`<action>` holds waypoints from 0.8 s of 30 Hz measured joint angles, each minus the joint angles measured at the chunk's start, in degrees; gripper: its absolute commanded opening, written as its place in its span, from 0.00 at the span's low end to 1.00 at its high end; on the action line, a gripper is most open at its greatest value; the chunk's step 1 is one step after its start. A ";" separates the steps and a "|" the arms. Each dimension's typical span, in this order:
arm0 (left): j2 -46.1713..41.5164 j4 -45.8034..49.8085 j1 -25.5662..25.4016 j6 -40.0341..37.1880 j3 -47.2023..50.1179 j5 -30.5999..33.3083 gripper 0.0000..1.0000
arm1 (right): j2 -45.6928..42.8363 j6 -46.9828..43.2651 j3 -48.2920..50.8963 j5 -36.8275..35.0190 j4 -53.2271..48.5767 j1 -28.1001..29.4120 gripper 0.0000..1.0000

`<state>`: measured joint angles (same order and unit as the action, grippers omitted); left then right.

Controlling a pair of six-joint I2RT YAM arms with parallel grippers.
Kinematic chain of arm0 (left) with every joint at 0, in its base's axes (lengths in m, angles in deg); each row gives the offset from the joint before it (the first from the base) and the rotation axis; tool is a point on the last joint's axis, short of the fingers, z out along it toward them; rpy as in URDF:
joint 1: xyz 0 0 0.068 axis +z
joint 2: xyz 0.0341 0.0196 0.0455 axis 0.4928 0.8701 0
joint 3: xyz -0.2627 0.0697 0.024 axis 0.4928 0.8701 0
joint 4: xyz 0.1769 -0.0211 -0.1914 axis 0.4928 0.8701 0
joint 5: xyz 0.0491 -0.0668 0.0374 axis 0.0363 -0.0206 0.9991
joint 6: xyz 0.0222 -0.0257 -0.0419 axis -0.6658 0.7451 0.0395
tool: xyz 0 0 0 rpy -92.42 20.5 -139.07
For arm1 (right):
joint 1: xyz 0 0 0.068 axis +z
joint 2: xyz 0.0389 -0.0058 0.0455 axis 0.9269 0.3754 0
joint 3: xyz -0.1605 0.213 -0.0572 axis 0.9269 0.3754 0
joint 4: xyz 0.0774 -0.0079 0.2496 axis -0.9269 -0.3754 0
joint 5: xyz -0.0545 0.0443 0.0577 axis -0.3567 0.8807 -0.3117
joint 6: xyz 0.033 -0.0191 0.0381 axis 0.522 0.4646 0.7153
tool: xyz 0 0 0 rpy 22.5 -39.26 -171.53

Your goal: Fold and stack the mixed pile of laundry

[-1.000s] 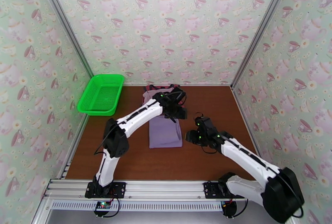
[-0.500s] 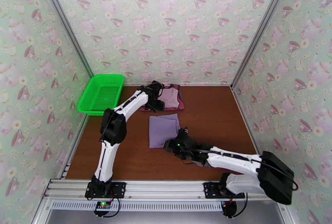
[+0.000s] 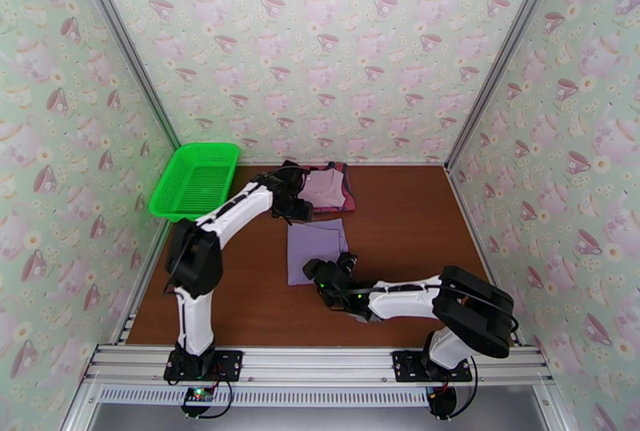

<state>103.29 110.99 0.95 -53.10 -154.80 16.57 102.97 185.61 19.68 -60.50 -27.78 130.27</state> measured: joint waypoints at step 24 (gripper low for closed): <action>-10.19 -1.90 1.95 -2.82 12.44 -1.60 0.78 | 2.19 9.29 0.31 -4.98 -7.28 -4.76 0.01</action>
<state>93.11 109.08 2.89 -55.92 -142.37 14.97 105.16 194.90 19.98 -65.48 -35.05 125.51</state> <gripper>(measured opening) 0.780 0.077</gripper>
